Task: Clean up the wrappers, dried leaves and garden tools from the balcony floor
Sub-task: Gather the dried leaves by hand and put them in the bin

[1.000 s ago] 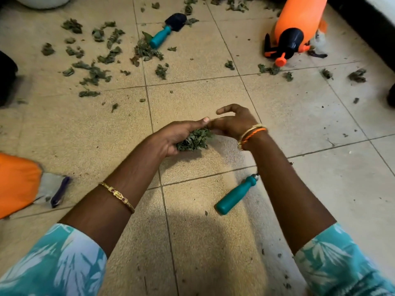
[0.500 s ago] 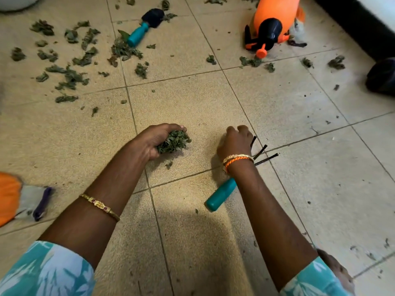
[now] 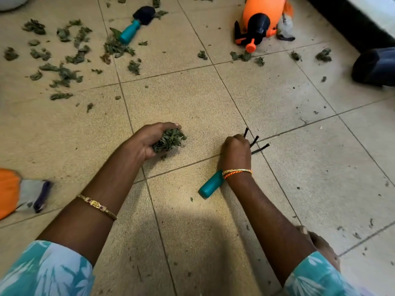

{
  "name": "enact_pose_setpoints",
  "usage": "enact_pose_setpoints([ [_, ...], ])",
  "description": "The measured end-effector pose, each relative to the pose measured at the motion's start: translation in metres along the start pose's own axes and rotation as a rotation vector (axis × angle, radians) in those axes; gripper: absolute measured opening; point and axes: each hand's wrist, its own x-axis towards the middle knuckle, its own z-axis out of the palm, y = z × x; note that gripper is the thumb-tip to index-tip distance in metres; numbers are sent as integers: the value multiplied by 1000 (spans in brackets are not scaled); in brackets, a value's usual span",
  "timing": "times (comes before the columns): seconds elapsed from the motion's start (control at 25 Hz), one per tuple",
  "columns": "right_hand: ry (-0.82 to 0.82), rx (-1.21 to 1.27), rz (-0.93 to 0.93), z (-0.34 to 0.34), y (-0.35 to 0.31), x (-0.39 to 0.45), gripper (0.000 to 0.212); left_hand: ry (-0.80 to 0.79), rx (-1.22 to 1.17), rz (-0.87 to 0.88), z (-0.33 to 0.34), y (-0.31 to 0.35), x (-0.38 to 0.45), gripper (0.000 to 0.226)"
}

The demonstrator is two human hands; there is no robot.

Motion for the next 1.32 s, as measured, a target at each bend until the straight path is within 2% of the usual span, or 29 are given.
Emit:
enact_pose_setpoints([
  [0.08,-37,124,-95,3,-13,-1,19,-14,-30,7,-4,-3,-6,17],
  [0.16,-124,411,-131,3,-31,-2,20,-1,-78,14,-13,-5,-12,13],
  [0.24,-179,696,-18,-2,-40,4,24,39,-124,28,-26,-8,-18,10],
  [0.28,-161,753,43,-4,-39,9,28,62,-143,33,-34,-11,-22,9],
  [0.36,-136,682,108,-5,-34,11,32,97,-180,36,-51,-18,-28,9],
  [0.44,-152,450,84,-1,-39,-1,34,116,-216,45,-62,-23,-34,10],
  [0.52,-196,326,-28,8,-52,-15,38,122,-229,52,-69,-28,-36,10],
  [0.68,-289,233,-264,29,-85,-33,32,128,-246,22,-73,-40,-38,10],
  [0.8,-224,177,-466,39,-99,-53,8,126,-256,27,-75,-43,-40,10],
  [0.88,-171,179,-527,41,-101,-55,17,127,-260,25,-78,-45,-40,12],
  [0.96,-215,172,-545,38,-103,-43,20,130,-260,22,-81,-48,-40,13],
  [1.04,-318,159,-494,32,-107,-26,24,121,-256,24,-85,-49,-42,12],
  [1.12,-414,247,-342,23,-108,-7,17,97,-261,23,-87,-48,-46,13],
  [1.2,-503,548,-20,5,-104,15,9,86,-264,33,-90,-47,-51,13],
  [1.24,-571,782,162,-7,-101,24,14,84,-264,36,-91,-47,-53,12],
  [1.28,-632,997,288,-16,-99,32,19,78,-265,32,-92,-47,-55,12],
  [1.32,-676,1109,325,-22,-101,37,22,71,-272,29,-93,-48,-57,13],
])
